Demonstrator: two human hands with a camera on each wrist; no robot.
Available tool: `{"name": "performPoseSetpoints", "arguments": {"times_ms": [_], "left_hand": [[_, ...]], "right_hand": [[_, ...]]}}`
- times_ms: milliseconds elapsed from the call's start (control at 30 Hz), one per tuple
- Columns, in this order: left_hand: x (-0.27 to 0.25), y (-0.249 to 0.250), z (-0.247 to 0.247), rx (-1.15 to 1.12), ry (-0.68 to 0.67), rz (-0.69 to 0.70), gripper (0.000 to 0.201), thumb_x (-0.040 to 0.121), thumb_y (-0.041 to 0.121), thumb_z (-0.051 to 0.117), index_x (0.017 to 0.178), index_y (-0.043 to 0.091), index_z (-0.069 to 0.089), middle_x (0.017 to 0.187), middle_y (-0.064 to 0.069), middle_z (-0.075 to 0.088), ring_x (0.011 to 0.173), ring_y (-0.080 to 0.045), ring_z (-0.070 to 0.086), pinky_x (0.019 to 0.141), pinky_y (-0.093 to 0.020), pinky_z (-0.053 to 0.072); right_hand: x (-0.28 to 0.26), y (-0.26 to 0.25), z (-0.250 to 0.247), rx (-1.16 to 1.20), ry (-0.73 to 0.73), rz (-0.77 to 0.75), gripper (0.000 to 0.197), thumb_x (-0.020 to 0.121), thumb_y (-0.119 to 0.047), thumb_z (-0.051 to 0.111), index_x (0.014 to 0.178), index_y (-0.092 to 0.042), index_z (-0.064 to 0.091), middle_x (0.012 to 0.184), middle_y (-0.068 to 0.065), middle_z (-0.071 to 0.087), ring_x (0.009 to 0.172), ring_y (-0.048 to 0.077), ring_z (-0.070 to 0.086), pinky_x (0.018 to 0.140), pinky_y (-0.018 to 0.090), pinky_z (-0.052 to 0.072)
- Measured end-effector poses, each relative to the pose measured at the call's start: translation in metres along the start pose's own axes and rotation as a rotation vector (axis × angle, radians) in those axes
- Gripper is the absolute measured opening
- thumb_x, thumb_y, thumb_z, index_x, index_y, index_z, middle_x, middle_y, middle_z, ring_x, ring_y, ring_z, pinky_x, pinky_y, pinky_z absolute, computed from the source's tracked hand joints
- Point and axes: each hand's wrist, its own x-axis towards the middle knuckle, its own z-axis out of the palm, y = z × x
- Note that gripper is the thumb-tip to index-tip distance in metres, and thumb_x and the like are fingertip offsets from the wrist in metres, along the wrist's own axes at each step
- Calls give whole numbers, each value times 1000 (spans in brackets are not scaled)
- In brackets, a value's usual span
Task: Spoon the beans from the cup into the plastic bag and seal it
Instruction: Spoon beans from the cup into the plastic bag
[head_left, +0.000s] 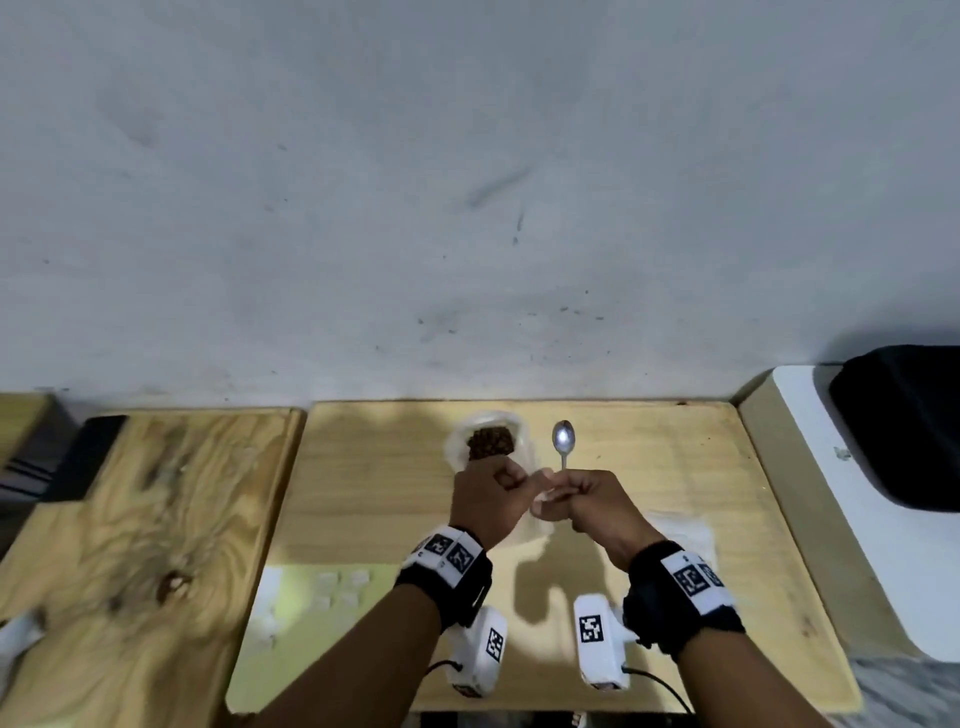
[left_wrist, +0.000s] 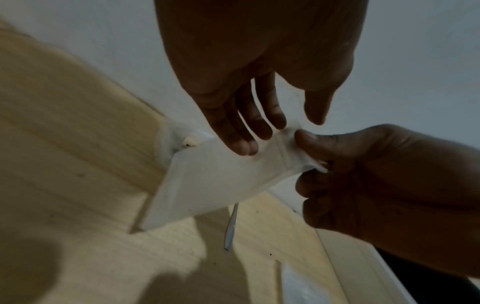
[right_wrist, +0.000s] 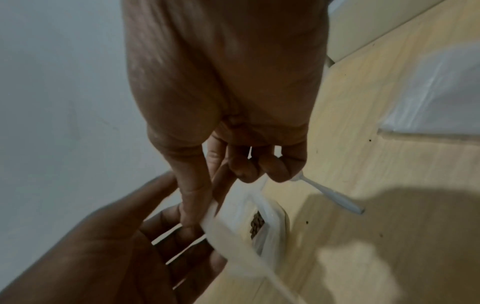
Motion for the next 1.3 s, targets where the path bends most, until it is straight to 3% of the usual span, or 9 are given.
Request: {"name": "performPoseSetpoints", "arguments": {"times_ms": [233, 467, 567, 667, 800, 933, 1000, 1133, 1300], "left_hand": [[1, -14, -15, -471, -132, -325, 29, 79, 27, 77, 63, 10, 62, 65, -14, 62, 66, -26, 63, 66, -37, 60], [-1, -5, -27, -536, -229, -357, 9, 86, -1, 60, 77, -1, 60, 73, -22, 65, 67, -30, 70, 70, -37, 61], [1, -3, -26, -367, -245, -326, 24, 82, 11, 57, 73, -10, 62, 74, -29, 68, 73, -37, 72, 76, -51, 60], [2, -1, -25, -158, -291, -194, 40, 78, 26, 51, 68, -12, 60, 65, -20, 70, 69, -33, 71, 76, -48, 59], [2, 5, -29, 39, -305, -54, 40, 86, 15, 51, 54, -8, 56, 59, -19, 69, 59, -26, 70, 66, -31, 57], [3, -7, -18, 70, -203, 76, 35, 83, 21, 60, 57, -1, 51, 57, -13, 62, 55, -24, 61, 59, -34, 52], [1, -12, -14, 43, -132, 124, 23, 77, 32, 71, 76, 15, 56, 78, 4, 60, 73, -10, 55, 67, -25, 46], [0, -19, -15, 201, -170, 235, 110, 48, 72, 77, 137, 23, 35, 140, 10, 42, 125, -8, 43, 94, -30, 45], [1, -15, -14, 301, -223, 305, 124, 44, 64, 80, 147, 22, 24, 144, 4, 40, 130, -14, 42, 102, -39, 44]], "right_hand": [[5, 6, 15, 5, -134, 107, 12, 79, -9, 80, 80, -17, 73, 73, -5, 70, 68, 5, 59, 66, 24, 37], [12, 11, 7, 83, -221, 158, 17, 93, -16, 66, 77, -22, 65, 76, -7, 60, 71, 9, 51, 64, 25, 40], [11, 8, 11, -76, -192, 53, 18, 93, -8, 62, 79, -18, 64, 71, -9, 61, 66, 5, 53, 62, 21, 40], [15, 5, 15, -223, -131, -66, 17, 91, -2, 63, 78, -12, 63, 61, -10, 58, 55, 2, 50, 55, 14, 39], [28, 11, 6, -335, 132, -182, 16, 85, -5, 67, 71, -6, 59, 68, 7, 68, 57, 18, 62, 58, 29, 48], [29, 10, 2, -313, 157, -193, 18, 84, -1, 67, 71, -7, 56, 70, 9, 70, 54, 25, 63, 54, 37, 54], [30, 9, 1, -260, 109, -209, 19, 84, 3, 66, 75, -8, 54, 62, 5, 63, 50, 25, 59, 51, 38, 52], [29, 5, -4, -154, 26, -220, 19, 86, 7, 61, 79, -7, 52, 55, 5, 55, 45, 24, 53, 52, 36, 47], [26, -1, -9, -241, -94, -240, 20, 81, 7, 68, 77, -12, 65, 70, 3, 63, 61, 21, 57, 51, 31, 47]]}}
